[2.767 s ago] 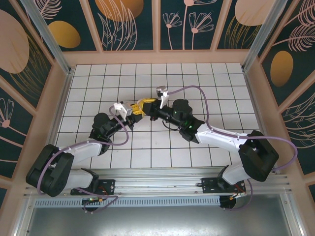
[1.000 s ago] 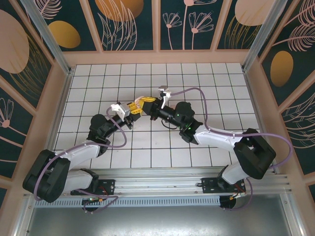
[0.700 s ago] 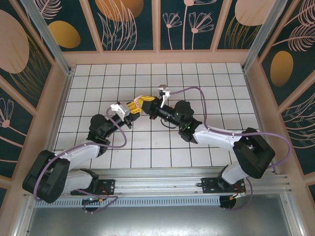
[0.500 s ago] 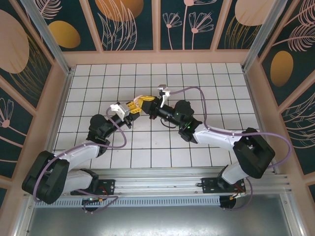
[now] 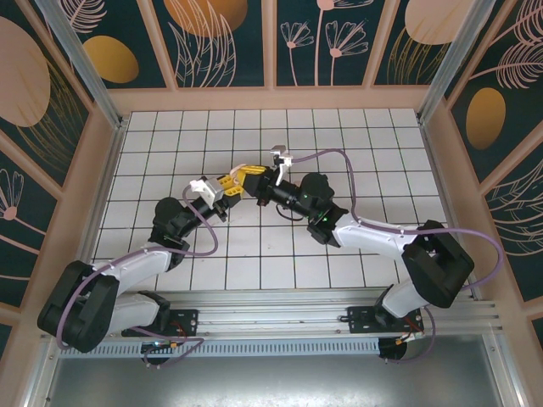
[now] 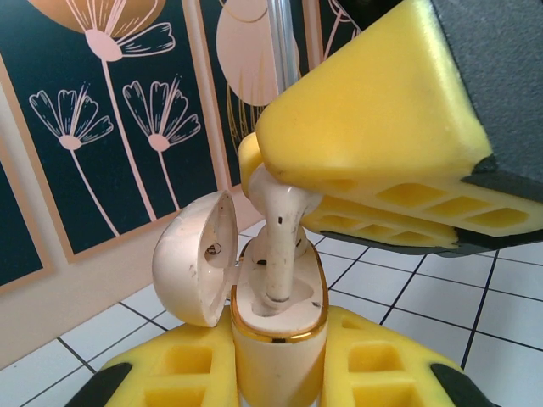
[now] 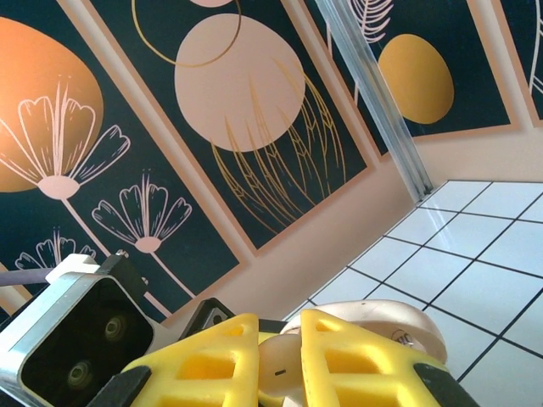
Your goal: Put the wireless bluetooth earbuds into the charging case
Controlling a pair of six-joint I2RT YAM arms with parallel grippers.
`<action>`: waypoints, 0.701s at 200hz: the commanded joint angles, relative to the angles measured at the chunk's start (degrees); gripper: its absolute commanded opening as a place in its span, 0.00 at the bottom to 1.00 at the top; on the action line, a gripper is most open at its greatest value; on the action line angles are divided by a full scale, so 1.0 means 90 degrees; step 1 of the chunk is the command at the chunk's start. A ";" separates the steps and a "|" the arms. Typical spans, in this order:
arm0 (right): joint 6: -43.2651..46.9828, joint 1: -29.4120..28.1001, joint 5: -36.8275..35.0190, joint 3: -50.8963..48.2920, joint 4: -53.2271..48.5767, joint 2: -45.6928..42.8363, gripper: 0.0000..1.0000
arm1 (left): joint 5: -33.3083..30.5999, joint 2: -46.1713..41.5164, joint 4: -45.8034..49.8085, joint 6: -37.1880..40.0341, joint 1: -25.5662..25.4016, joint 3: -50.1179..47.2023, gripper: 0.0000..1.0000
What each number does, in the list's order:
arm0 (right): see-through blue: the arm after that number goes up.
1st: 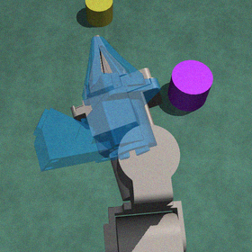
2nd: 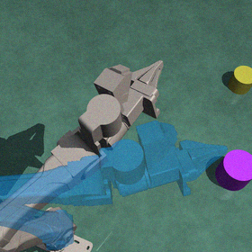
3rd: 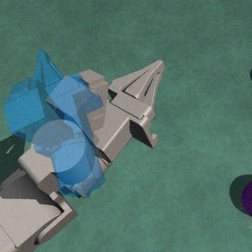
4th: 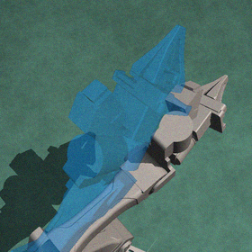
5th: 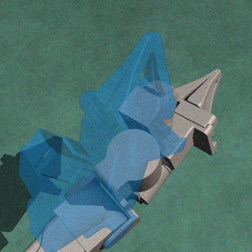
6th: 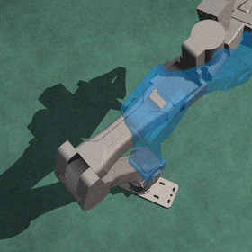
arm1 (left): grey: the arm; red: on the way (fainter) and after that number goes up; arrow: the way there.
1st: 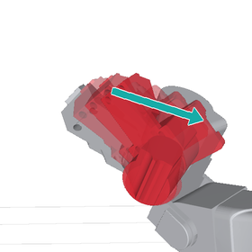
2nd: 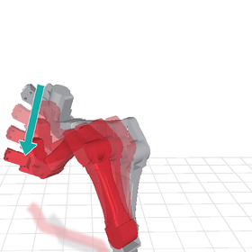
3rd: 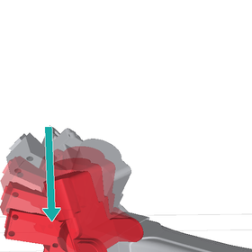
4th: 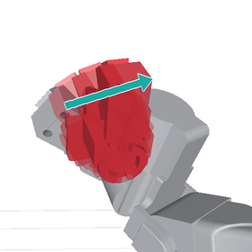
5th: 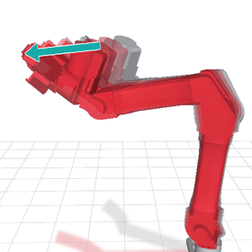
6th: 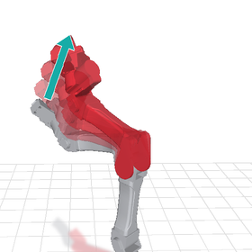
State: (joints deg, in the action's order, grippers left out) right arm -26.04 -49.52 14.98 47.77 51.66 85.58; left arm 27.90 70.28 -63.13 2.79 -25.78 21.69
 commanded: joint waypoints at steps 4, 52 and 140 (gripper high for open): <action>0.0042 -0.0182 0.0242 0.0229 -0.0114 0.0159 0.15 | 0.0304 -0.0153 -0.0344 0.0154 -0.0065 0.0098 0.18; 0.0080 -0.0194 0.0035 0.0259 -0.0305 0.0253 0.15 | 0.0328 -0.0199 -0.0339 0.0145 -0.0065 0.0099 0.18; 0.0197 -0.0087 -0.0180 0.0067 -0.0407 -0.0310 0.15 | 0.0268 -0.0106 -0.0231 0.0178 -0.0065 0.0138 0.18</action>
State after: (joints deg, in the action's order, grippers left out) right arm -25.82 -50.96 15.00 48.75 49.12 85.69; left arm 28.67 70.08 -62.28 3.07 -25.96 21.69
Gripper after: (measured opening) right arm 0.156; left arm 0.191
